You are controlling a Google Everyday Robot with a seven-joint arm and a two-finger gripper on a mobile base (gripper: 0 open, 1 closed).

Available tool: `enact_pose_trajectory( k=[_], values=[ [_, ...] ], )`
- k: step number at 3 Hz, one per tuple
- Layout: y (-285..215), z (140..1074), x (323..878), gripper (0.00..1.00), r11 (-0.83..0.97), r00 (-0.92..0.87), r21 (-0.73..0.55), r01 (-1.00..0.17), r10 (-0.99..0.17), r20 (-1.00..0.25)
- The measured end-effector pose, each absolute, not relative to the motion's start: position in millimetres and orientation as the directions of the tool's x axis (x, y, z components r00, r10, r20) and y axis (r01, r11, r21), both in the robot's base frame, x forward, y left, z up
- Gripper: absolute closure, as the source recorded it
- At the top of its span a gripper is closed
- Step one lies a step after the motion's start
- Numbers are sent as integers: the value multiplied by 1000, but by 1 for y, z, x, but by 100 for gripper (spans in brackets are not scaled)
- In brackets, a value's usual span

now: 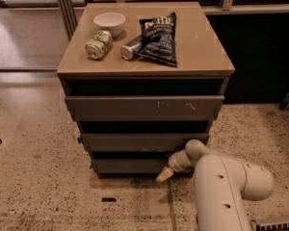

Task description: Open bottom drawer

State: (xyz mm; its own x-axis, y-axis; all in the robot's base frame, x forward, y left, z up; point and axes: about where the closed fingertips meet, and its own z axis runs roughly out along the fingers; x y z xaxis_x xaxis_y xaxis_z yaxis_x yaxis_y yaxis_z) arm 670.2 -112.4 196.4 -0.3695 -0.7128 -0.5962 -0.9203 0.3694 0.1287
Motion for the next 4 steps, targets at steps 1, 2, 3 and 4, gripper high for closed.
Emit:
enact_pose_trajectory(
  k=[1,2,3,4],
  values=[
    [-118,191,668,42,373,-376,135,-918,-713,-592],
    [-118,196,668,60,373,-376,135,-918,-713,-592],
    [-118,197,668,42,373,-376,135,-918,-713,-592],
    [-129,194,642,19,366,-370,136,-920,-704,-606]
  ],
)
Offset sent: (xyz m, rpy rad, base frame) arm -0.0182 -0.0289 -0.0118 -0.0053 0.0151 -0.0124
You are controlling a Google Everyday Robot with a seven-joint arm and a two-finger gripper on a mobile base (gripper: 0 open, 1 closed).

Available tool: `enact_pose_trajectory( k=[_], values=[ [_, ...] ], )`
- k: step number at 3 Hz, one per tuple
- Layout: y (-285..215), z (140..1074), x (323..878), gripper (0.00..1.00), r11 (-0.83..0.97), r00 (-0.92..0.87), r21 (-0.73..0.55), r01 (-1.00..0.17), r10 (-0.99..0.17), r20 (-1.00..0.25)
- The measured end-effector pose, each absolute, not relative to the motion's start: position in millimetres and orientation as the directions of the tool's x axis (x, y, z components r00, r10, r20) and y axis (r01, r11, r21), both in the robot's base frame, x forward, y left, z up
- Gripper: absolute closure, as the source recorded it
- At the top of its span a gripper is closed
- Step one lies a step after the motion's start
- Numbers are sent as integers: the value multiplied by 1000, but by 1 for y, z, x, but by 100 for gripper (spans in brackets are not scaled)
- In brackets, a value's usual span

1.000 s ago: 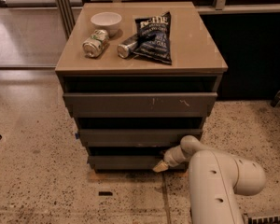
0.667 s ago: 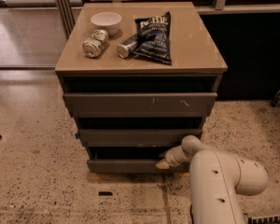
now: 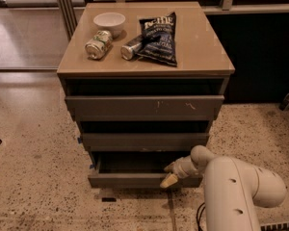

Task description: Open bottom drawer

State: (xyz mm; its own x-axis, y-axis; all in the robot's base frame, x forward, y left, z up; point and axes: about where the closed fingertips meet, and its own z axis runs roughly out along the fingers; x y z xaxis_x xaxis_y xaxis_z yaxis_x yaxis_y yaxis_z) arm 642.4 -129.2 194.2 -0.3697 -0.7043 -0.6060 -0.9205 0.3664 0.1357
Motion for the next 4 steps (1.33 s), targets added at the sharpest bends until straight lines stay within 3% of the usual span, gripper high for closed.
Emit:
enact_pose_trajectory(
  k=[1,2,4],
  values=[
    [-139,198,605,0,340,-345,137,-930,-689,-637],
    [-144,206,568,0,303,-312,136,-943,-669,-674],
    [-140,197,574,0,295,-320,152,-943,-686,-654]
  ],
)
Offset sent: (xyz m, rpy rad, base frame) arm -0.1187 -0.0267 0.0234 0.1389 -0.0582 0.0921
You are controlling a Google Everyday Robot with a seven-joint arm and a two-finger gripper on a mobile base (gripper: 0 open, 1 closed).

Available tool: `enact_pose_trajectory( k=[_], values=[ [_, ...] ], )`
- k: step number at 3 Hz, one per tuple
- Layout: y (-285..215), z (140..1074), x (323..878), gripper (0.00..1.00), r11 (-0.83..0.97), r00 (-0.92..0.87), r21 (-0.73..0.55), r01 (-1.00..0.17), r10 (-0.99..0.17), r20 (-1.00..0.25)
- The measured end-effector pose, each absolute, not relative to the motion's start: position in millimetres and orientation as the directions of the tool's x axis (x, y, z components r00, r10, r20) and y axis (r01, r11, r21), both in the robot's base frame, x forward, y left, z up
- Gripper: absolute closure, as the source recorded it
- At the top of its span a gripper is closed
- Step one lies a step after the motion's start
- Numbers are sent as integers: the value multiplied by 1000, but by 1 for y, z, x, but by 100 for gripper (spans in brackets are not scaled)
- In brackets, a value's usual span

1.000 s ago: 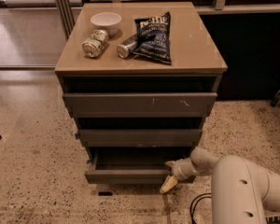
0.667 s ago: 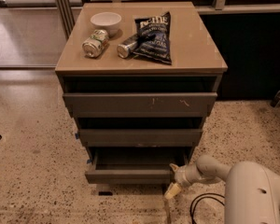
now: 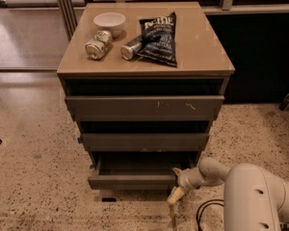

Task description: Open bottom drawer

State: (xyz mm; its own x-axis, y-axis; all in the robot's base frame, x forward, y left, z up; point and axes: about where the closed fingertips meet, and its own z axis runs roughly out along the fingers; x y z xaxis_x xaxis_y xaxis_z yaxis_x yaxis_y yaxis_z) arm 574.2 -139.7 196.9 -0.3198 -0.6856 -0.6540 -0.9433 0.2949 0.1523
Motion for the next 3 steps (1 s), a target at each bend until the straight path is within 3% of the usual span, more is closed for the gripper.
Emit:
enact_pose_trajectory(
  k=[1,3],
  values=[
    [-138,194,577,11,291,-321,157,-944,-694,-644],
    [-140,191,573,52,267,-312,168,-949,-717,-624]
  ],
)
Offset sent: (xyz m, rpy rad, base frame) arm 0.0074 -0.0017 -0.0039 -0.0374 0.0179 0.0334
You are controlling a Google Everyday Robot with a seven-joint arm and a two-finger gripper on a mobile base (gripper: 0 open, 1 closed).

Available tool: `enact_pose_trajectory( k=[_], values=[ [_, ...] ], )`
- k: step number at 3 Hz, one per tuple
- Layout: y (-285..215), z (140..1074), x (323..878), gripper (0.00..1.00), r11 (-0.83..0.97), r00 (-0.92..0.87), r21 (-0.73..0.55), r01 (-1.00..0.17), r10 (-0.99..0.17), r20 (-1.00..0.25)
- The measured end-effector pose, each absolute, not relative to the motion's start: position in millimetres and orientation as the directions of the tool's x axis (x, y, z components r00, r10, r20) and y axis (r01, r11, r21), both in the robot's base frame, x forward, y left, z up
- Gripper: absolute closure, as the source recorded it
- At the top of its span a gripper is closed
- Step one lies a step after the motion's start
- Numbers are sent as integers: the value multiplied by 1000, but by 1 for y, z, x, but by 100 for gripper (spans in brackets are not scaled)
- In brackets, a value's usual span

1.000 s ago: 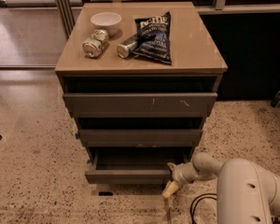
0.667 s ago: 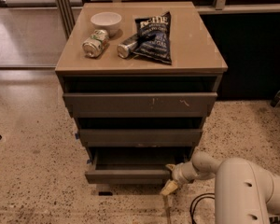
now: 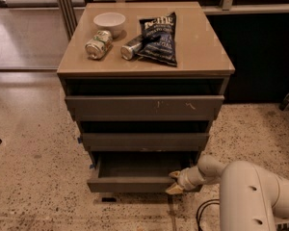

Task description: Open bottom drawer

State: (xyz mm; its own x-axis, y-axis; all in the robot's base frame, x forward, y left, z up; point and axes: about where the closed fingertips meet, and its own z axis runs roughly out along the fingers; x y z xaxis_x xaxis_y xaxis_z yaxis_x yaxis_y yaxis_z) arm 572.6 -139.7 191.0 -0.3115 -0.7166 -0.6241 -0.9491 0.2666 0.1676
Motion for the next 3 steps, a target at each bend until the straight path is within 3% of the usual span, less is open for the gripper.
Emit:
enact_pose_trajectory(
  k=[1,2,3],
  values=[
    [-147,191,562,51,267,-317,175,-948,-723,-614],
    [-156,198,549,33,261,-312,175,-949,-726,-612],
    [-162,205,528,9,242,-300,178,-954,-732,-612]
  ],
)
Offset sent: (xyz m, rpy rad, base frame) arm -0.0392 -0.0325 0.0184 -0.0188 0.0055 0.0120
